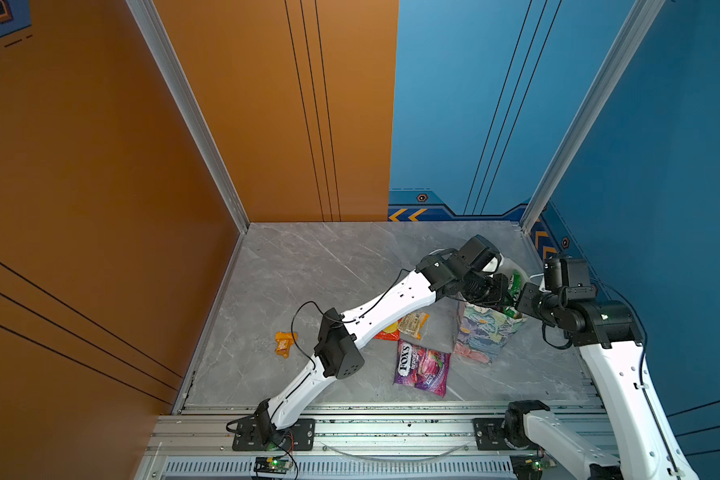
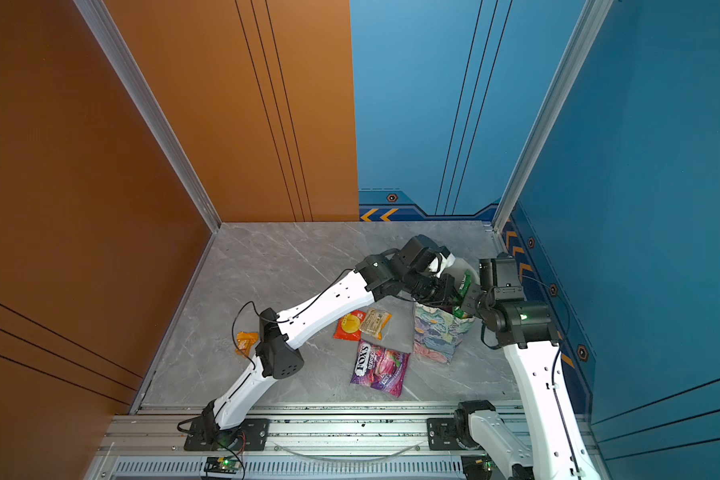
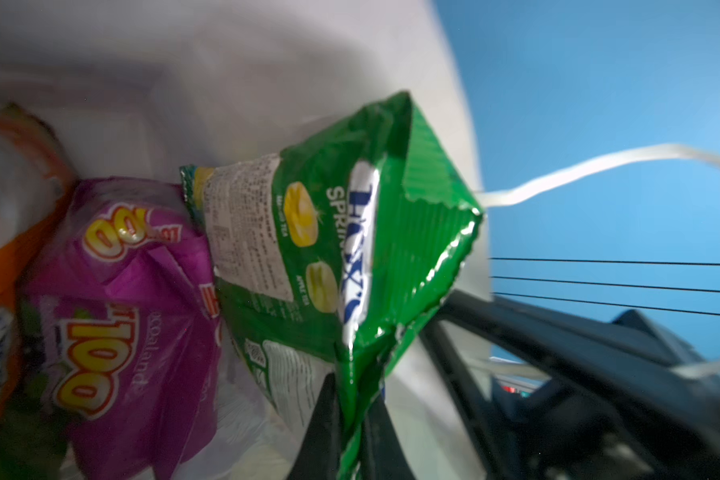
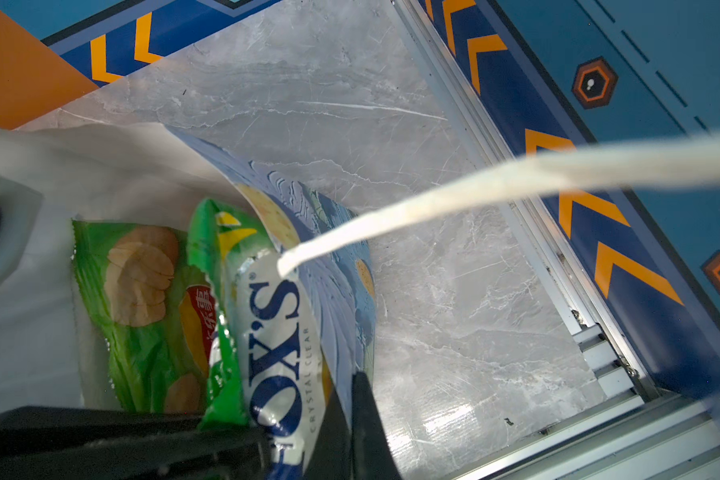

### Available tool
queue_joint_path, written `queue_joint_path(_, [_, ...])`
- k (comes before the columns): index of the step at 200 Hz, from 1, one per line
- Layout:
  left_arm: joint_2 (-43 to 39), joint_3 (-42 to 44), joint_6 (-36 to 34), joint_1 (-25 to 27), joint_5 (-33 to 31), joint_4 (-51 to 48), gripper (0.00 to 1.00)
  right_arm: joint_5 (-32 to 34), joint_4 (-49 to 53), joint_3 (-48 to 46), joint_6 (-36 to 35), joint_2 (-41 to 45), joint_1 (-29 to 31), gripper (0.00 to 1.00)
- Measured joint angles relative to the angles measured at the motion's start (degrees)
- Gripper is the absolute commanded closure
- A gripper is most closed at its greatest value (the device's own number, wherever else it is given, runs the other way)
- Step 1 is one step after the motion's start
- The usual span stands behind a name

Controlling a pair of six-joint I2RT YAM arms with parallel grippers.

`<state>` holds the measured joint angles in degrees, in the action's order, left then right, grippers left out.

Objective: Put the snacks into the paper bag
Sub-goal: 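Lower the green Fox's packet into the paper bag with the left gripper, then open the left gripper to release the green packet and lift out of the bag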

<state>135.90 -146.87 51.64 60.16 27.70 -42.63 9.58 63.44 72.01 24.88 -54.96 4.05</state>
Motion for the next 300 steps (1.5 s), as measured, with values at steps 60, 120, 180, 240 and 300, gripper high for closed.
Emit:
queue_joint_path(60, [0.02,-0.92,-3.87,-0.68,-1.97,-5.07,1.00,-0.55,-0.83,-0.37,0.02,0.26,-0.11,1.00])
queue_joint_path(120, [0.02,-1.05,-8.26,-2.25,-8.13,-10.23,1.00,-2.49,-3.76,-1.62,0.66,0.24,0.59,1.00])
queue_joint_path(180, [-0.22,-0.87,-10.29,-2.58,-14.21,-12.94,1.00,-3.87,-8.68,-1.68,2.14,-2.93,6.91,1.00])
queue_joint_path(240, [-2.47,0.96,-10.93,-4.44,-18.51,-14.56,1.00,-4.63,-13.14,0.22,3.06,-8.07,13.40,1.00])
queue_joint_path(300, [1.90,-8.98,-9.55,-3.26,-14.62,-14.64,1.00,-4.68,-11.78,-0.50,3.06,-5.92,7.72,1.00])
